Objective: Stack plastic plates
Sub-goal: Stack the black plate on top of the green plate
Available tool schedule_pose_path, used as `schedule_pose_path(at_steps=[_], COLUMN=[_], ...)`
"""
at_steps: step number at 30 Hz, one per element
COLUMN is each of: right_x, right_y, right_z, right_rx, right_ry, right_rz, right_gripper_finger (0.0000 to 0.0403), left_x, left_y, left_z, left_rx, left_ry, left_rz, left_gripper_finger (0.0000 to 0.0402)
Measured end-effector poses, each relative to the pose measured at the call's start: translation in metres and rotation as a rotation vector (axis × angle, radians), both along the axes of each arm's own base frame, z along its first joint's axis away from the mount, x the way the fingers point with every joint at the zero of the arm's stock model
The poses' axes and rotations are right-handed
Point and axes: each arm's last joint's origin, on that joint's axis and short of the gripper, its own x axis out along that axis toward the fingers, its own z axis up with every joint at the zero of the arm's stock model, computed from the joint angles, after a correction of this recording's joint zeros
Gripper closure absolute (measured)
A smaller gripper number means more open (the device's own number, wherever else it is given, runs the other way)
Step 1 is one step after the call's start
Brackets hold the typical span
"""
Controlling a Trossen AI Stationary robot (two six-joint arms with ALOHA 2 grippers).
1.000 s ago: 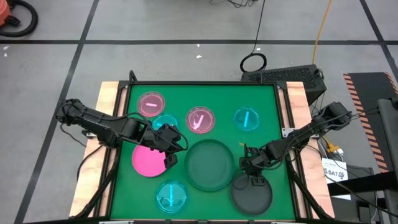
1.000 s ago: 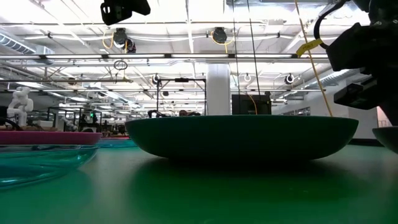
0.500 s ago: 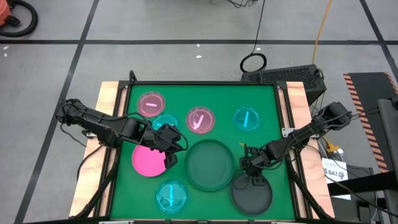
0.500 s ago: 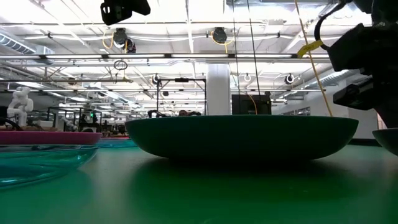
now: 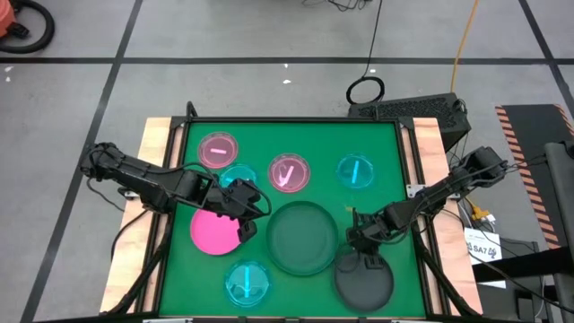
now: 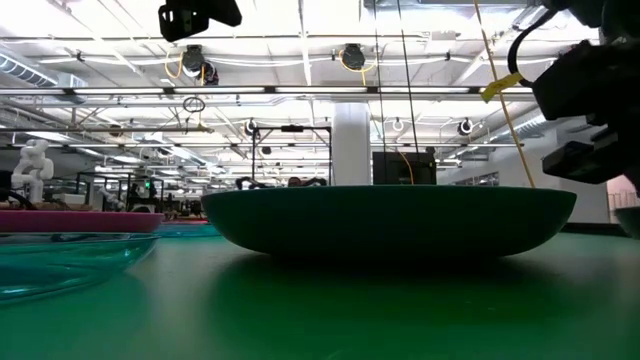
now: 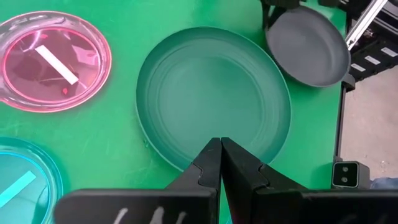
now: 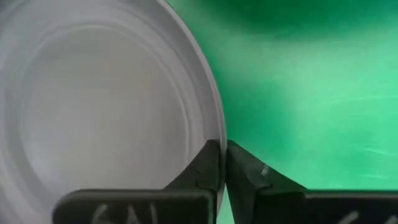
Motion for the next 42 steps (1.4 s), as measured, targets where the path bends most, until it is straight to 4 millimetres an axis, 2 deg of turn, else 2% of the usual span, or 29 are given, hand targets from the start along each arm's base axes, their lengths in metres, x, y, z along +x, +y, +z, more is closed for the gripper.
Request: schedule_pose_path(at_steps=[5,8,14,21,26,42], right_x=[0.002,0.006,0.009,0.015,0.019,0.026], right_y=[0.004,0.007,0.009,0.011,0.011,0.012], right_z=[0.006,0.018,0.053,0.102,0.128,0.162], right_rx=[0.087,0.114,0.12,0.12,0.113,0.206], right_ry=[0.034,0.049,0.124,0.135,0.114,0.077], right_rz=[0.029,-0.005,-0.124,-0.219,-0.32,-0.503], right_gripper_finger=[0.0398,0.0399,0.04,0.0401,0.0401,0.0401], left_x=[0.0,0.0,0.0,0.0,0.0,-0.001], left_y=[0.001,0.001,0.002,0.002,0.002,-0.002], left_z=[0.0,0.0,0.0,0.0,0.0,0.0], left_rx=[0.004,0.006,0.011,0.004,0.002,-0.015], left_ry=[-0.001,-0.003,-0.008,-0.008,-0.008,-0.009], left_rz=[0.007,0.015,0.043,0.051,0.053,0.055], left_gripper_finger=[0.0385,0.0385,0.0385,0.0385,0.0385,0.0385])
